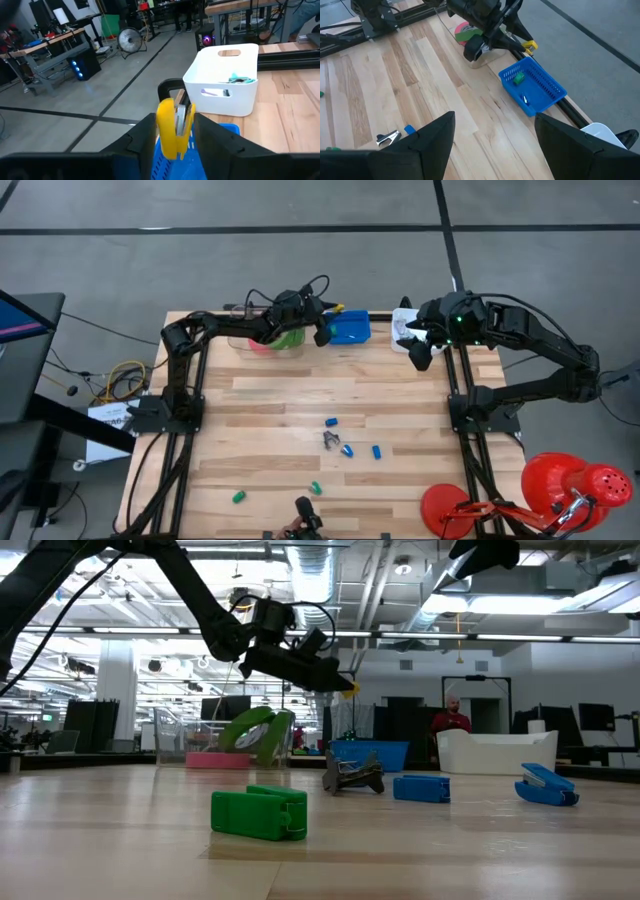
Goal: Pick and place Stapler, Stapler remover, tape
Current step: Put the yellow stapler into the blue bin, then put the blue stapler into the blue bin
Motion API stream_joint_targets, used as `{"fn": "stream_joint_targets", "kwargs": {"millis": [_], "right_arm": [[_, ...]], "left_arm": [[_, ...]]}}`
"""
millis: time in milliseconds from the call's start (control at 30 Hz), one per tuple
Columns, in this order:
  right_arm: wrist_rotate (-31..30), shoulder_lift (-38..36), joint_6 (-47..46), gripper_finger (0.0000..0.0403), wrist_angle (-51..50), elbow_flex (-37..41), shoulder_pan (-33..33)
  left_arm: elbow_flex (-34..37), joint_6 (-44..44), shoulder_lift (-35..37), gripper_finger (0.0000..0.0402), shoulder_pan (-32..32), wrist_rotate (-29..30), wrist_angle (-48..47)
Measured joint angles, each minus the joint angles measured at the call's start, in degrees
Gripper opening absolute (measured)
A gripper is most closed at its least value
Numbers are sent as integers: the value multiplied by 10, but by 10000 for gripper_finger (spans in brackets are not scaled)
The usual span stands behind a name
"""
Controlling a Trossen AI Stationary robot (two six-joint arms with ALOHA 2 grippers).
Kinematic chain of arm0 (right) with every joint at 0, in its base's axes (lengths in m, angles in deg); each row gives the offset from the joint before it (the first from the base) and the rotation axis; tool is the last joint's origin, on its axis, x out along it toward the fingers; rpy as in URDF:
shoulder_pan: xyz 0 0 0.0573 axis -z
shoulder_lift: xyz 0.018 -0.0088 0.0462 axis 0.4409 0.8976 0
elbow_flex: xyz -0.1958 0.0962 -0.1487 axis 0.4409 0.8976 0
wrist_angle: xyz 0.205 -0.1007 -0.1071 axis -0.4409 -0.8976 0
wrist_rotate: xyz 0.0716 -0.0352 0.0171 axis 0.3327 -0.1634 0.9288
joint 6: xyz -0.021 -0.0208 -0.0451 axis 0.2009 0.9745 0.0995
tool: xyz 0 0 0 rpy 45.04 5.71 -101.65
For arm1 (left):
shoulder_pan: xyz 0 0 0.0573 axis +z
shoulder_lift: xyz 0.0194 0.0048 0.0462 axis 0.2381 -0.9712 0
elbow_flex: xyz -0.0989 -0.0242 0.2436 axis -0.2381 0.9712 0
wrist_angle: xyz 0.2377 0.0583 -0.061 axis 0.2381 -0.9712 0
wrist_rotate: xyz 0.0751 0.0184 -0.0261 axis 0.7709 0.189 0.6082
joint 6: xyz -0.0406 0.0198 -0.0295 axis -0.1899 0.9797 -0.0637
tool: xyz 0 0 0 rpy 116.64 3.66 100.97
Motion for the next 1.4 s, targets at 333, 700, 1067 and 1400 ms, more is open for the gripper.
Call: {"fn": "stream_joint_targets", "kwargs": {"millis": [333,700,1067,1400], "right_arm": [[2,0,0,265,0,0,0],[2,0,9,265,0,0,0],[2,0,9,265,0,0,0],[1,0,9,265,0,0,0]], "left_arm": [[0,-38,0,213,0,0,-4],[0,-60,66,225,-44,-2,-49],[0,-64,166,225,-146,-1,-285],[1,-131,179,225,-238,51,-377]]}}
